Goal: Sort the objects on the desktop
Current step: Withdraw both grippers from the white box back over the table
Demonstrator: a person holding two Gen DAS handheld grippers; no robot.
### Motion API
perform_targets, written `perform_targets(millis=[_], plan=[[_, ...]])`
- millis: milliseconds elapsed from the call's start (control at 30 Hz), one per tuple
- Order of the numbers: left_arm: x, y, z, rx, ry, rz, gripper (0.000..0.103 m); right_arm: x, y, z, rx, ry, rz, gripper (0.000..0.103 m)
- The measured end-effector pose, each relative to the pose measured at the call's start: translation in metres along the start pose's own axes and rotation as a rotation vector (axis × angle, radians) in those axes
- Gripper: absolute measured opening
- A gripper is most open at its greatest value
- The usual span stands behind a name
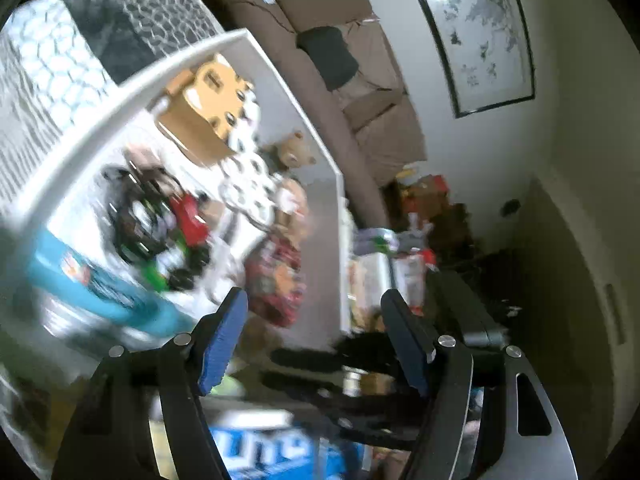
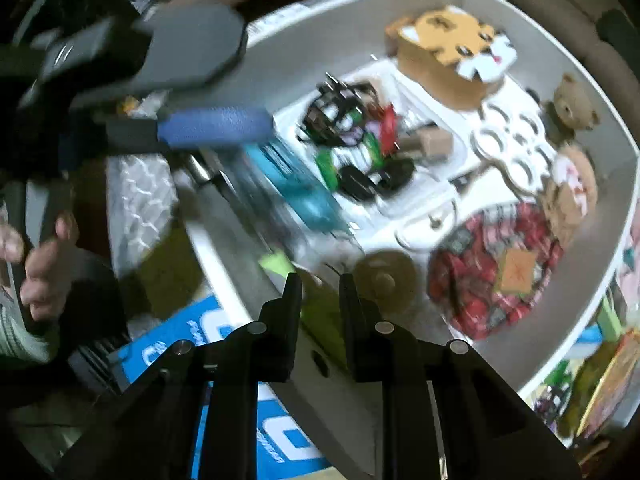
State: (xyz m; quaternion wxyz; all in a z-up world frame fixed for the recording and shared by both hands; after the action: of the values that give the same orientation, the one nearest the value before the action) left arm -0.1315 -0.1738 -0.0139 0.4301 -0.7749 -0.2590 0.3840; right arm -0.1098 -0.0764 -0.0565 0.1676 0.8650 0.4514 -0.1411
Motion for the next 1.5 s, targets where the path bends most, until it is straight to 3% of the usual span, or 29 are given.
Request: perform_targets(millis=[133,267,367,500,567,633,700,733,800,900,967,1133,1267,1300,1333,1500], plan=[[-0.015,0.017,0.007,-0.066,-0.027,0.017,0.072,-0.002,-0.003,-0.005,-0.014,-0.043,0.072,0.021],[-0.025,0.014,-0.011,-0.003,-0.07,-0.055,0.075,-0.026,0.008,-0.019,-0.105,-0.153,0.172,0.021],[-0.038,0.01,-0.036,0.042,-0.13,-0.096,0.078,-0.048,0.023,-0.017,-0.143,-0.196,0.177,0.022],[-0.049,0.006,-0.056,0.072,-0.163,-0.111,0.079,-0.065,0.048,0.008,-0.198,-0.173,0.14,0.046],[-0.051,0.005,-0.059,0.092,-0.163,-0.126,0.079,-0.066,0.058,0.023,-0.221,-0.136,0.126,0.046],[-0.052,0.004,-0.062,0.113,-0.155,-0.139,0.079,-0.07,0.064,0.026,-0.275,-0.149,0.14,0.039],[-0.053,0.004,-0.063,0.118,-0.15,-0.141,0.079,-0.077,0.066,0.024,-0.273,-0.185,0.117,0.008],[-0.053,0.004,-0.064,0.116,-0.149,-0.137,0.079,-0.079,0.063,0.023,-0.253,-0.195,0.112,0.001],[-0.052,0.006,-0.063,0.11,-0.145,-0.137,0.079,-0.08,0.057,0.024,-0.235,-0.189,0.128,0.001],[-0.051,0.007,-0.062,0.111,-0.137,-0.144,0.079,-0.078,0.039,0.031,-0.101,-0.161,0.126,0.001],[-0.05,0.007,-0.061,0.107,-0.131,-0.139,0.079,-0.075,0.029,0.037,-0.083,-0.122,0.192,0.001],[-0.031,0.001,-0.043,0.096,-0.039,-0.1,0.084,-0.071,0.009,0.0,-0.043,-0.194,0.275,0.007],[-0.007,-0.002,-0.02,-0.057,0.036,0.092,0.087,-0.043,-0.023,-0.033,0.104,-0.228,0.322,0.041],[-0.001,-0.005,-0.015,-0.104,0.049,0.163,0.089,-0.035,-0.03,-0.038,0.117,-0.233,0.344,0.045],[0.006,-0.008,-0.01,-0.145,0.06,0.224,0.093,-0.028,-0.036,-0.041,0.116,-0.237,0.371,0.046],[0.023,-0.004,0.0,-0.309,0.078,0.408,0.094,0.0,-0.052,-0.045,0.126,-0.261,0.457,0.046]])
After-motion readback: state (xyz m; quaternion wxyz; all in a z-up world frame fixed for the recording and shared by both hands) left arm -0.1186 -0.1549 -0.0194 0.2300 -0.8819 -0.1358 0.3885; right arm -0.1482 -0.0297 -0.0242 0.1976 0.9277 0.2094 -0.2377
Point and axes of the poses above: each gripper's, at about its wrist camera, not at the fingertips, and z roughly the way its jaws point, y to its left, x to its underside, the point moved 9 cm from there along z, roughly the way its jaws point, and after that the axes turned 12 degrees about -y, right-handed, at the moved point
